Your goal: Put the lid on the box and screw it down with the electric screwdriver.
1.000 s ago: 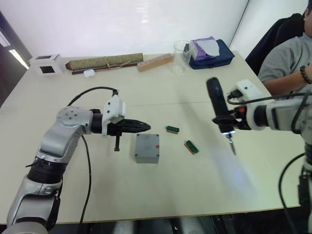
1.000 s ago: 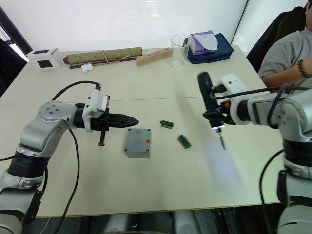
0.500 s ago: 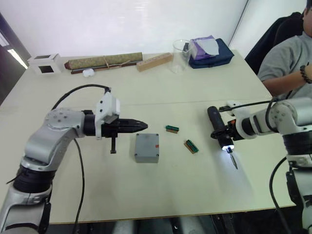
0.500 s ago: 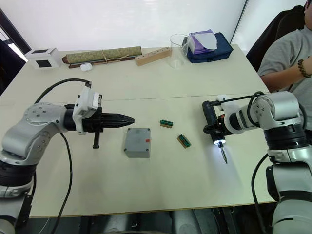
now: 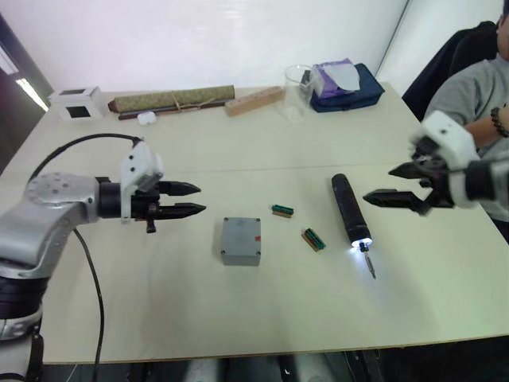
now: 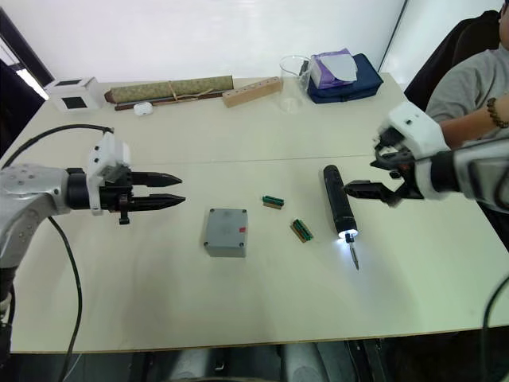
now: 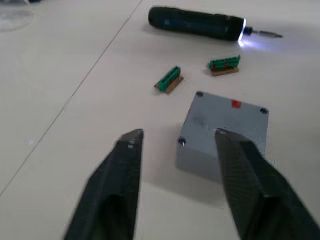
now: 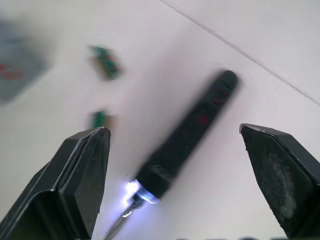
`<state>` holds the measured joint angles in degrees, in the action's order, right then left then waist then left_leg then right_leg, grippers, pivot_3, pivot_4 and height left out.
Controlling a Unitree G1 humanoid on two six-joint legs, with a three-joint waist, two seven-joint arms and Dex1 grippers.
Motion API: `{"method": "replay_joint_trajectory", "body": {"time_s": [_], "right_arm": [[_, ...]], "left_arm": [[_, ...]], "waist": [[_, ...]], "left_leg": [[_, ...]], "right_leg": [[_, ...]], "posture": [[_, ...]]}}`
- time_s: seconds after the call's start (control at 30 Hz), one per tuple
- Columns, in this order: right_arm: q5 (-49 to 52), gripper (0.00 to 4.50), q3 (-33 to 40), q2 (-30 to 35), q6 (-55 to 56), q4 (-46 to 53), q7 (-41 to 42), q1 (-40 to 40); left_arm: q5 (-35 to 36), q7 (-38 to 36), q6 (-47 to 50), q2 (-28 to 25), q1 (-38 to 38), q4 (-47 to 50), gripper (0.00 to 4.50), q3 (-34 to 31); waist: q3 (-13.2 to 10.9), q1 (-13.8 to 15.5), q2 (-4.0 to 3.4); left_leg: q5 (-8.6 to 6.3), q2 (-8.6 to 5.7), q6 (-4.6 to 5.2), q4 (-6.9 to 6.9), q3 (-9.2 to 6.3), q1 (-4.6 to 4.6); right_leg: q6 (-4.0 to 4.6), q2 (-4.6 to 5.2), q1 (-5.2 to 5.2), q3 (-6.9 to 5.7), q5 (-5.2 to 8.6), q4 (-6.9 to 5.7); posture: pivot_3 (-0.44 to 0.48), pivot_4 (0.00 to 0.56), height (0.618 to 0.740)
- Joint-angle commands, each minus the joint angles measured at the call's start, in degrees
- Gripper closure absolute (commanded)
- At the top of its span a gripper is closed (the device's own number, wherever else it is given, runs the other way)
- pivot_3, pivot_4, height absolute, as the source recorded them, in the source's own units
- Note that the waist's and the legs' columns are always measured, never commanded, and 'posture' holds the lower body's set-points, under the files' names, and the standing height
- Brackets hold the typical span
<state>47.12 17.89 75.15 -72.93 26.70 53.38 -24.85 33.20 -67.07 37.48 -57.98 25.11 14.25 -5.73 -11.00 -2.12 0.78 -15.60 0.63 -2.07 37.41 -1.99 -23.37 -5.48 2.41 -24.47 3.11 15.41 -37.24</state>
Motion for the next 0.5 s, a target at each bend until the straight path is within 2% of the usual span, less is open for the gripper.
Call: {"method": "replay_joint_trajectory", "body": {"time_s": [0.03,0.1,0.27,0.5], "right_arm": [[-2.8,0.00,13.5,1.2,6.3,2.8,8.6,8.4],[-4.4,0.00,17.5,0.4,8.7,3.5,10.9,12.4],[-7.8,0.00,24.9,-1.8,12.8,4.8,14.6,21.6],[-8.4,0.00,25.8,-2.0,15.1,5.0,14.9,23.7]], "left_arm": [[1.5,-4.2,0.6,-4.7,0.1,-1.0,0.47,-4.3],[2.3,-5.9,1.5,-6.3,-0.7,-2.1,0.03,-5.4],[1.9,-8.4,0.9,-9.6,-3.7,-4.9,0.03,-8.3],[1.1,-10.2,-2.5,-10.4,-4.7,-6.7,0.03,-9.7]], "waist": [[0.0,-0.1,0.00],[0.0,-0.3,-0.02],[0.0,-0.2,-0.02],[0.0,-0.1,-0.01]], "left_leg": [[0.00,-0.01,0.00,0.03,0.03,0.01],[0.00,0.00,0.00,0.13,0.12,0.01],[0.00,0.05,0.00,0.24,0.10,0.08],[0.00,0.04,-0.01,0.35,0.11,0.05]], "right_leg": [[-0.01,0.04,0.00,0.01,-0.01,-0.03],[-0.04,0.07,0.01,0.07,-0.02,-0.05],[-0.03,-0.02,0.11,0.06,-0.02,-0.09],[-0.03,0.01,0.12,0.07,-0.02,-0.14]], "posture": [[0.000,0.150,0.736],[0.000,0.150,0.736],[0.000,0.150,0.736],[0.000,0.150,0.736]]}}
